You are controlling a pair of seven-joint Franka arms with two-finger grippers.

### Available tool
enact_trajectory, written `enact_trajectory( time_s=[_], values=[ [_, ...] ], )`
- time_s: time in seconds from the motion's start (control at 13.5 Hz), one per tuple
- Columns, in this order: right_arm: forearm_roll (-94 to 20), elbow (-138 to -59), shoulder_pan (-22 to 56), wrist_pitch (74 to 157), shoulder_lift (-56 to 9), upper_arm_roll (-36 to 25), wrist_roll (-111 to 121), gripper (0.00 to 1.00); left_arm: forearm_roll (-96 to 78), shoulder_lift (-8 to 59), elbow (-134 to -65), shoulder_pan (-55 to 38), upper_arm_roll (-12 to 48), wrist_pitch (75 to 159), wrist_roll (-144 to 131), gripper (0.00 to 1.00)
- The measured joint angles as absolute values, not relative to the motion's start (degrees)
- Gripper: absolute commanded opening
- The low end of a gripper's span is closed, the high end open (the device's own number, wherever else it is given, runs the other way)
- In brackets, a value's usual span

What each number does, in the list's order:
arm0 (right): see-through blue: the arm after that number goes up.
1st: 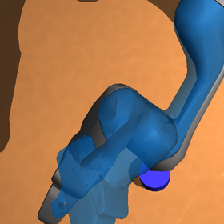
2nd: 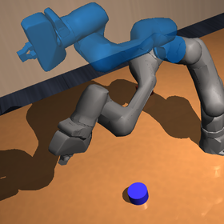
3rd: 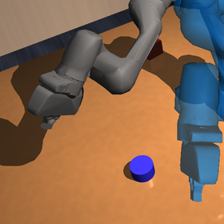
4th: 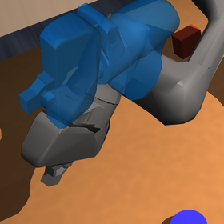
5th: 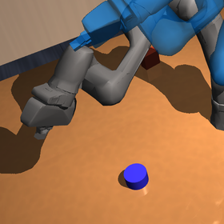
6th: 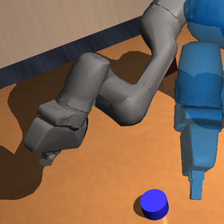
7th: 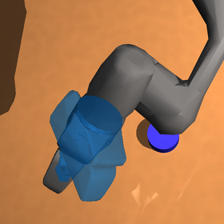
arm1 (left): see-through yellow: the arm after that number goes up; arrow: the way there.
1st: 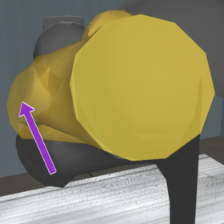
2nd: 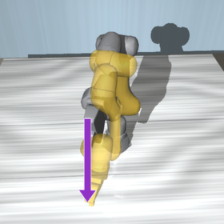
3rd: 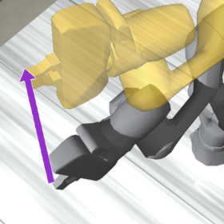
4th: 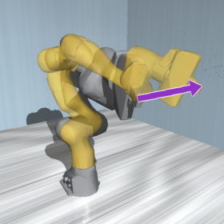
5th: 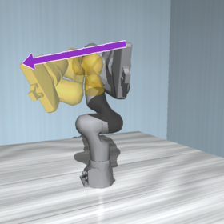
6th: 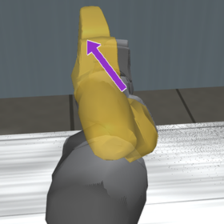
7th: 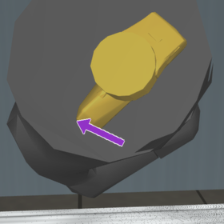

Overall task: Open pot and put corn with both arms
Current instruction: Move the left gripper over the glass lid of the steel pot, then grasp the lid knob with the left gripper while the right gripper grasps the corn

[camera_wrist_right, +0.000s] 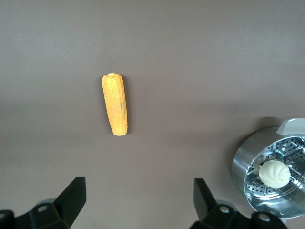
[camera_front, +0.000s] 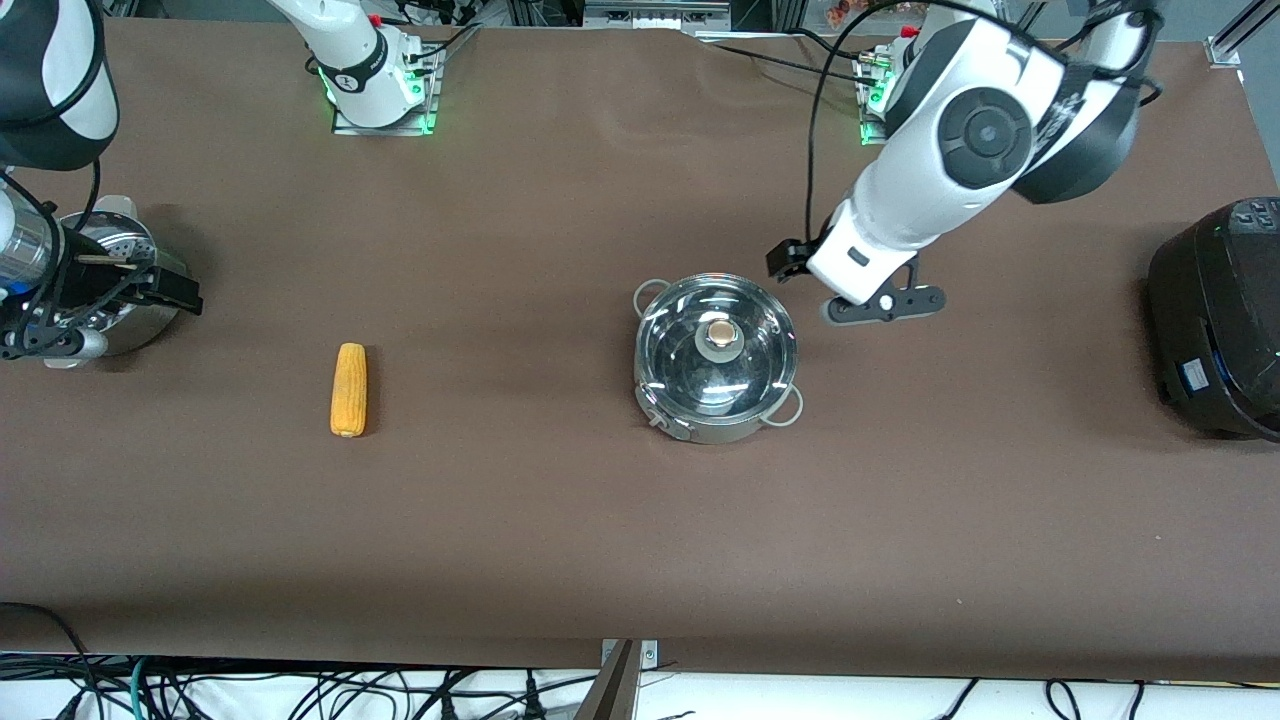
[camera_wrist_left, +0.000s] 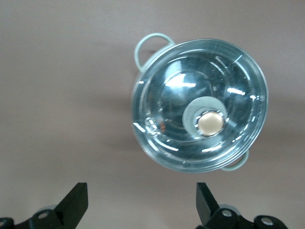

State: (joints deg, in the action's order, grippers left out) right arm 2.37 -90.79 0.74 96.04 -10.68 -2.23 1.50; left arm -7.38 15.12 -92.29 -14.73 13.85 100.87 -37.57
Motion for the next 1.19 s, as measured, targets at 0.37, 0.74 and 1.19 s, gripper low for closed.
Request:
enact_trajectory(
  time_s=[0.37,0.74,1.19],
  values=[
    [2.19,-90.80,0.74,98.37,-12.71,-2.23,1.45,1.00,-7.38,22.32,-89.48,-19.05,13.84,108.18,-43.54,0.99],
    [0.04,-91.31,0.74,103.83,-16.88,-2.23,0.83,1.00,-5.06,26.44,-89.29,-21.07,13.75,112.56,-45.68,0.97],
    [-0.53,-96.76,1.05,114.73,-19.90,-1.75,-2.00,1.00,-2.34,29.83,-88.99,-22.54,13.75,114.57,-47.34,0.96]
  ],
)
